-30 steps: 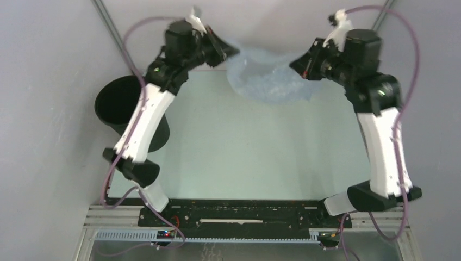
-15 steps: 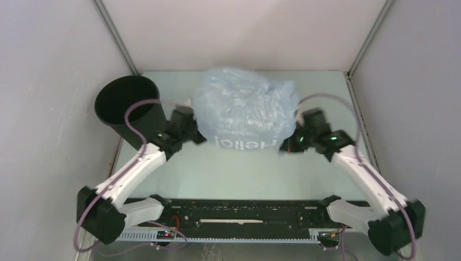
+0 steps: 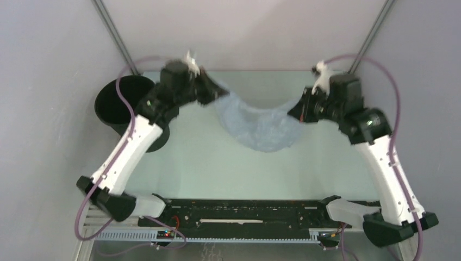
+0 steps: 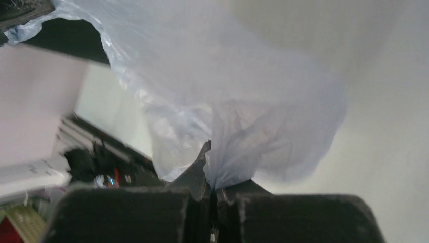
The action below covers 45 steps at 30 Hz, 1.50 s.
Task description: Put the trash bags into the trash bin
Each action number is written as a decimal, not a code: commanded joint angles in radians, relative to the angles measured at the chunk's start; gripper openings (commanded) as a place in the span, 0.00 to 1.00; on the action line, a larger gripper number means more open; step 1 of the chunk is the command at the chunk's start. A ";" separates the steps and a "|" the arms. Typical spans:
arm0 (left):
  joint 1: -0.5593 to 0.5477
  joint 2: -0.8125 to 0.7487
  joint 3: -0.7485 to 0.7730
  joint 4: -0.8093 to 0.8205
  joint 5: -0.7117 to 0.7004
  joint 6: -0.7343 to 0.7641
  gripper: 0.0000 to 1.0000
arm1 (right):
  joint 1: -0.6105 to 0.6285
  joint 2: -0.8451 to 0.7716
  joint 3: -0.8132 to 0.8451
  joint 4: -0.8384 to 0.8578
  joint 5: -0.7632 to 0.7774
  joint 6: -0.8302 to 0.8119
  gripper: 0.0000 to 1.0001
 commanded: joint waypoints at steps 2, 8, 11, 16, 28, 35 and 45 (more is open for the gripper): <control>0.001 0.143 0.626 0.005 0.080 0.068 0.00 | -0.013 0.115 0.560 -0.142 0.024 -0.096 0.00; 0.005 0.025 0.369 0.071 -0.011 0.024 0.00 | -0.017 -0.034 0.255 0.004 -0.014 -0.061 0.00; 0.029 -0.084 0.064 0.102 0.014 -0.047 0.00 | -0.040 -0.092 -0.014 -0.002 -0.080 -0.012 0.00; 0.036 -0.267 -0.381 0.149 -0.007 -0.115 0.00 | -0.064 -0.110 -0.288 -0.031 -0.173 -0.001 0.00; 0.040 -0.308 -0.505 0.177 0.011 -0.133 0.00 | -0.145 0.058 -0.317 0.015 -0.195 -0.036 0.25; 0.041 -0.323 -0.540 0.255 0.093 -0.209 0.00 | -0.170 0.010 -0.324 -0.038 -0.078 0.040 0.70; 0.040 -0.303 -0.577 0.454 0.197 -0.405 0.00 | -0.212 -0.236 -0.514 0.127 -0.096 0.214 0.91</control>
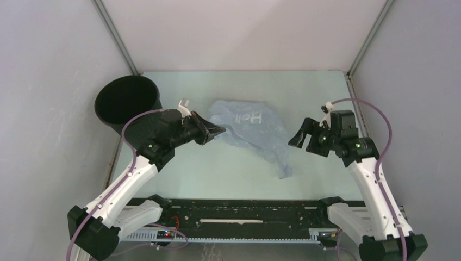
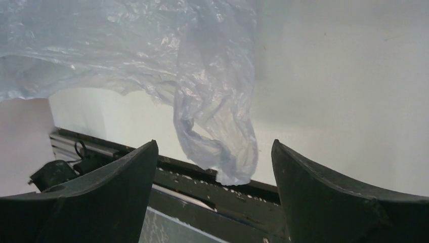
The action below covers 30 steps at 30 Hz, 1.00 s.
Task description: Put the trash bags into the trash bin
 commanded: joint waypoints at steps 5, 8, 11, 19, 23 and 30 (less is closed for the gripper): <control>0.004 0.016 0.010 0.104 0.070 -0.097 0.00 | 0.202 -0.271 -0.276 0.205 0.068 0.173 0.95; 0.004 0.023 0.010 0.090 0.073 -0.099 0.00 | 0.357 -0.240 -0.302 0.162 0.266 0.198 0.99; 0.004 0.033 0.015 0.075 0.080 -0.100 0.00 | 0.479 -0.150 -0.268 0.094 0.466 0.239 0.99; 0.004 0.045 0.037 0.062 0.074 -0.094 0.00 | 0.556 -0.088 -0.221 0.061 0.729 0.285 0.98; 0.004 0.040 0.038 0.064 0.060 -0.095 0.00 | 0.565 -0.087 -0.272 0.172 0.722 0.215 0.88; 0.004 0.051 0.053 0.084 0.052 -0.100 0.00 | 0.625 -0.069 -0.330 0.302 0.845 0.188 0.84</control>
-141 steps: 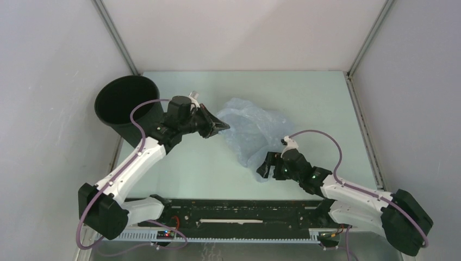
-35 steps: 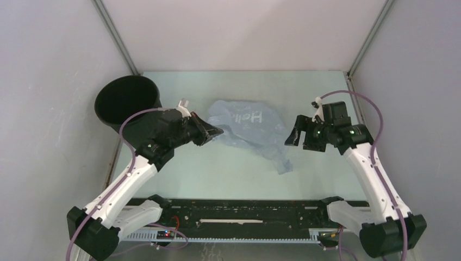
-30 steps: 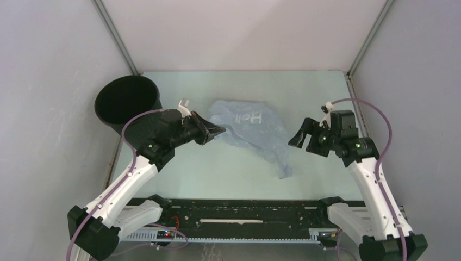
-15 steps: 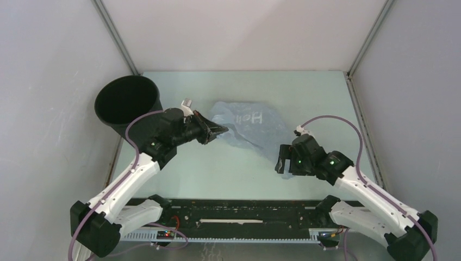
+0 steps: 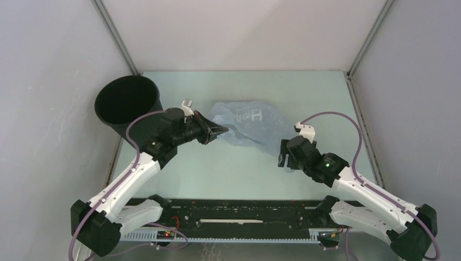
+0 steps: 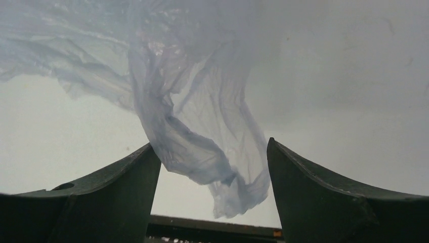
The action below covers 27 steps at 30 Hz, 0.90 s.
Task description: Put the trash bags into the trash bin
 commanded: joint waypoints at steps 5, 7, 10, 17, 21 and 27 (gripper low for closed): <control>0.006 0.012 0.060 0.035 -0.001 -0.015 0.00 | 0.013 -0.055 -0.045 0.123 0.169 -0.045 0.68; 0.006 0.017 0.060 0.034 0.003 -0.016 0.00 | -0.001 -0.063 -0.069 0.147 0.162 -0.053 0.61; 0.010 0.026 0.067 0.035 0.014 -0.015 0.00 | -0.033 -0.036 -0.077 0.143 0.161 -0.040 0.55; 0.033 0.047 0.095 0.012 0.046 0.000 0.00 | -0.167 -0.028 -0.113 0.176 0.067 -0.033 0.74; 0.049 0.060 0.107 0.001 0.066 0.014 0.00 | -0.182 -0.042 -0.136 0.216 0.016 -0.057 0.82; 0.067 0.075 0.107 0.000 0.095 0.020 0.00 | -0.207 -0.048 -0.216 0.422 -0.125 -0.127 0.82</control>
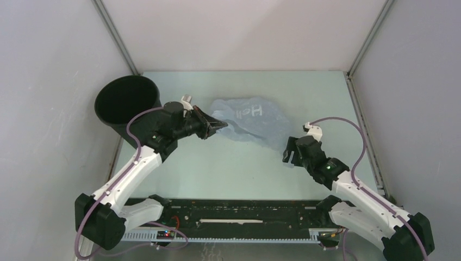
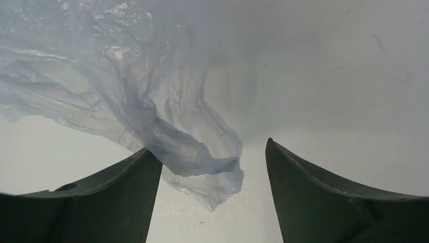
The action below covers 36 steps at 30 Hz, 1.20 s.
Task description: Put the trash bags into the trash bin
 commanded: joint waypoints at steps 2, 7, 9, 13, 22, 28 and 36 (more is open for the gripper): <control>0.021 0.016 0.054 0.002 0.060 0.020 0.00 | -0.036 -0.020 -0.071 0.235 -0.147 -0.082 0.70; 0.027 0.035 0.064 -0.017 0.081 0.031 0.00 | -0.068 -0.021 -0.084 0.293 -0.193 -0.156 0.42; 0.028 0.028 0.066 -0.040 0.080 0.030 0.00 | -0.086 -0.033 -0.056 0.253 -0.207 -0.161 0.30; 0.026 -0.002 0.067 -0.091 0.040 0.113 0.00 | -0.095 -0.117 0.003 0.160 -0.253 -0.189 0.08; -0.004 -0.005 0.124 -0.375 -0.081 0.341 0.00 | -0.131 -0.186 0.183 -0.126 -0.461 -0.109 0.00; 0.011 0.066 0.169 -0.339 -0.171 0.404 0.00 | -0.266 -0.012 0.326 -0.064 -0.657 -0.035 0.00; 0.008 0.402 1.048 -0.457 -0.106 0.441 0.00 | -0.335 0.253 1.099 -0.215 -0.771 -0.101 0.00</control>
